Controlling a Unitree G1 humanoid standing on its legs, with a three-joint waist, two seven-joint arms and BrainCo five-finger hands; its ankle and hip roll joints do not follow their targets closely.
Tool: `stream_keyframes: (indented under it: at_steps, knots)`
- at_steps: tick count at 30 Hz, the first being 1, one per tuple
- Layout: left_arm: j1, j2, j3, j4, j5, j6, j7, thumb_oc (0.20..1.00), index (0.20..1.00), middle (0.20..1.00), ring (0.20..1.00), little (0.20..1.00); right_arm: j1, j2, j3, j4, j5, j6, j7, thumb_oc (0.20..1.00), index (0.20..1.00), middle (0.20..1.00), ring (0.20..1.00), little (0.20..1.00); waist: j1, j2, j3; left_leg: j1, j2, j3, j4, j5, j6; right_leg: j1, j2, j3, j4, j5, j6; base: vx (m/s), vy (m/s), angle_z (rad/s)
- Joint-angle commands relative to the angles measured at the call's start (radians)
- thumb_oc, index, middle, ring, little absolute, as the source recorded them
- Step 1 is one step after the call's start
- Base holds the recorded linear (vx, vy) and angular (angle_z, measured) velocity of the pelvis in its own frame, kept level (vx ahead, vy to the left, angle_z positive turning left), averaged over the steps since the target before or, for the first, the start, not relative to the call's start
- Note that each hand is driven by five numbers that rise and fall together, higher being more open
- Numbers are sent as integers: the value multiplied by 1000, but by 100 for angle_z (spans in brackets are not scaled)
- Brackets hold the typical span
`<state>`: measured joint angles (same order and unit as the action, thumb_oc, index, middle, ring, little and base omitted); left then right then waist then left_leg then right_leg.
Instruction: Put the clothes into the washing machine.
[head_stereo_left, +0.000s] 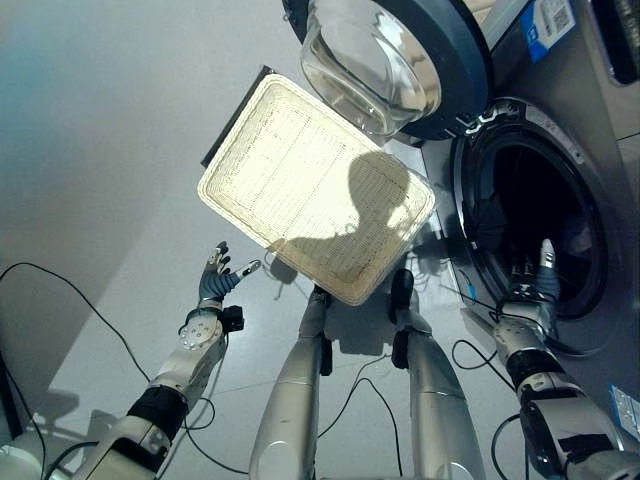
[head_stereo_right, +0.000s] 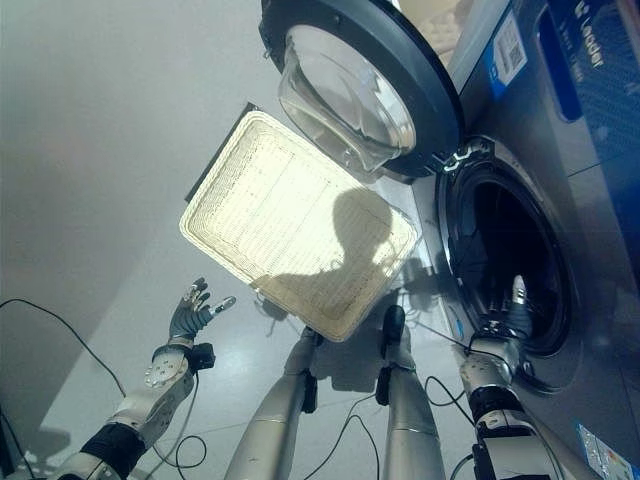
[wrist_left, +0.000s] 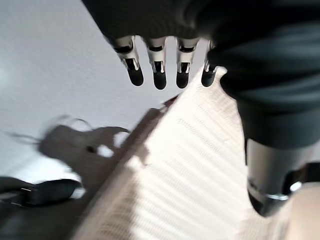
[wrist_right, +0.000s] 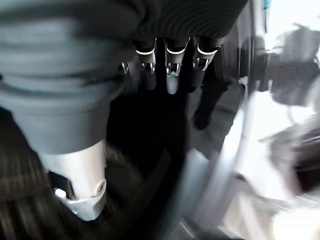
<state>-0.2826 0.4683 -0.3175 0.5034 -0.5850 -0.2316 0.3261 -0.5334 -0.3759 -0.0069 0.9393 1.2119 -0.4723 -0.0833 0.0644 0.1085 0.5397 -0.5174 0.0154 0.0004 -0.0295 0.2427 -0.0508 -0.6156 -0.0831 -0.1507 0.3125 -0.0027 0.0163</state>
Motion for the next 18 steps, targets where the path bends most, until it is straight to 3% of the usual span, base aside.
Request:
stream_keyframes:
  at_steps: [1, 6, 8, 12, 18]
  knots:
    - [51, -16, 72, 58, -55, -73, -66, 1000, 1000, 1000, 1000, 1000, 65, -54, 48, -13, -271, 59, 18, 1000, 1000, 1000, 1000, 1000, -3, -32, -20, 75, -85, 9, 74, -136, 14, 143, 11, -51, -183, 101, 65, -69, 59, 7]
    - [106, -58, 120, 139, -63, -65, -170, 1000, 1000, 1000, 1000, 1000, 140, -53, 142, 2, -542, 142, 63, 1000, 1000, 1000, 1000, 1000, 6, -56, -20, 190, -78, 7, 63, -150, 13, 258, 9, -52, -194, 81, 68, -35, 34, 6]
    - [124, -69, 133, 177, -59, -60, -213, 1000, 1000, 1000, 1000, 1000, 171, -49, 160, 18, -569, 161, 100, 1000, 1000, 1000, 1000, 1000, 8, -64, -28, 225, -74, 11, 59, -154, 10, 297, 8, -53, -202, 78, 69, 19, 40, 12]
    - [172, -126, 162, 338, -7, -26, -361, 1000, 1000, 1000, 1000, 1000, 300, 20, 210, 96, -673, 231, 221, 1000, 1000, 1000, 1000, 1000, 2, -85, -144, 333, -55, 33, 6, -162, -2, 420, 18, -52, -258, 56, 67, 103, 47, 3]
    - [190, -173, 140, 554, 94, 57, -477, 1000, 1000, 1000, 1000, 1000, 388, 72, 258, 230, -841, 329, 337, 1000, 1000, 1000, 1000, 1000, -17, -105, -293, 452, -53, 46, -21, -186, 0, 552, 27, -57, -302, 38, 65, 155, 27, 3]
